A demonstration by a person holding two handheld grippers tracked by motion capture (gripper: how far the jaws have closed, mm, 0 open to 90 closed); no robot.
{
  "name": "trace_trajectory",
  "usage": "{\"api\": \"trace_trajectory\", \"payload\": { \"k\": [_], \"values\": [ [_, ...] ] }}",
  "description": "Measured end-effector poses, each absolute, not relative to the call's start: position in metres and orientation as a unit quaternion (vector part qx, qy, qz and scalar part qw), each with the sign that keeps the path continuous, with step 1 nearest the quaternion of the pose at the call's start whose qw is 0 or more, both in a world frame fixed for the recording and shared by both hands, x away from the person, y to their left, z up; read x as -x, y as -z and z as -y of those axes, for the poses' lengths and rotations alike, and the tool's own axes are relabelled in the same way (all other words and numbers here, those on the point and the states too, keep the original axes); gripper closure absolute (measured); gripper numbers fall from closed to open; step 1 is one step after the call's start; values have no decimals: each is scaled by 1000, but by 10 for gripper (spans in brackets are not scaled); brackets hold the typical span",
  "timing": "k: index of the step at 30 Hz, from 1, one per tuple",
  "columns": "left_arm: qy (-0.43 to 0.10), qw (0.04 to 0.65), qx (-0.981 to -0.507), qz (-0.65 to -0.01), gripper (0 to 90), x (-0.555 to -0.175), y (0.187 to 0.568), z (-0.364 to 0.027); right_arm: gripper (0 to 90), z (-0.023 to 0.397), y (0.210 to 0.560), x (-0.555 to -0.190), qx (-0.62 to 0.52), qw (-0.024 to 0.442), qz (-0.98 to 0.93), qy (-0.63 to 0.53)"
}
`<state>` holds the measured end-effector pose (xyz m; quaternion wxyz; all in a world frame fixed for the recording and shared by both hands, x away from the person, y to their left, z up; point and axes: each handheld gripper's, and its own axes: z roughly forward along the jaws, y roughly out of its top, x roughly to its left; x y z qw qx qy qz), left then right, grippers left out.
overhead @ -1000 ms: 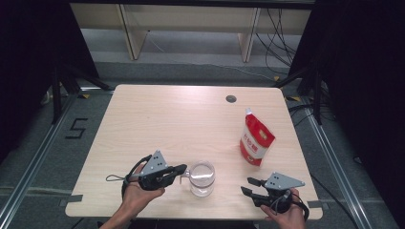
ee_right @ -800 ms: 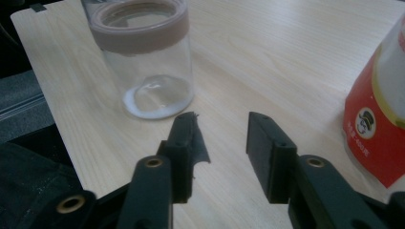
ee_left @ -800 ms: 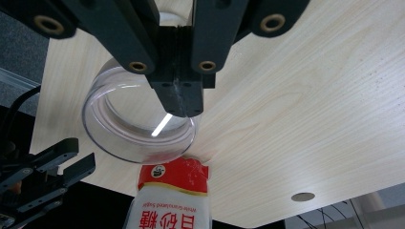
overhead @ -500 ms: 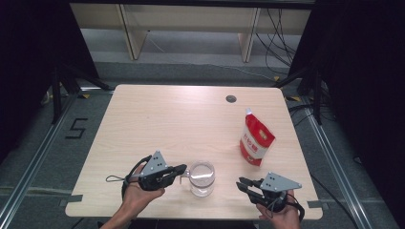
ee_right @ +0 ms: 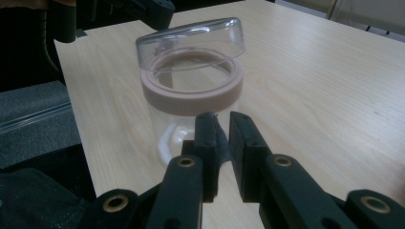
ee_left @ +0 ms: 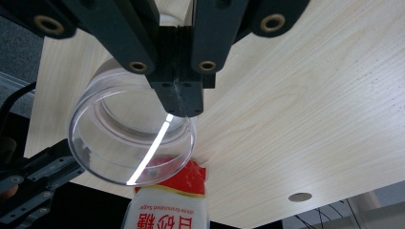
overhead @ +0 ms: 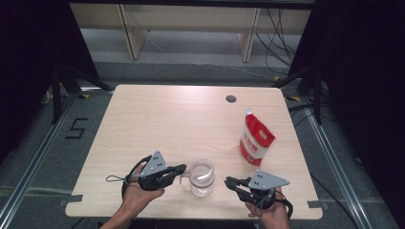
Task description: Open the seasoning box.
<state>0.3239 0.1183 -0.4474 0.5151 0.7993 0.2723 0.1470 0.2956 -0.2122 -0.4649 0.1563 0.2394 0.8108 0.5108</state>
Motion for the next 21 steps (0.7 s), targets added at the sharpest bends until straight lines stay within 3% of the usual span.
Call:
{"api": "trace_trajectory", "payload": {
  "k": [21],
  "values": [
    [-147,518,-799,-266,894,-324,448,-120,900,180,459,-302,-205,144,-811,-529]
  ]
}}
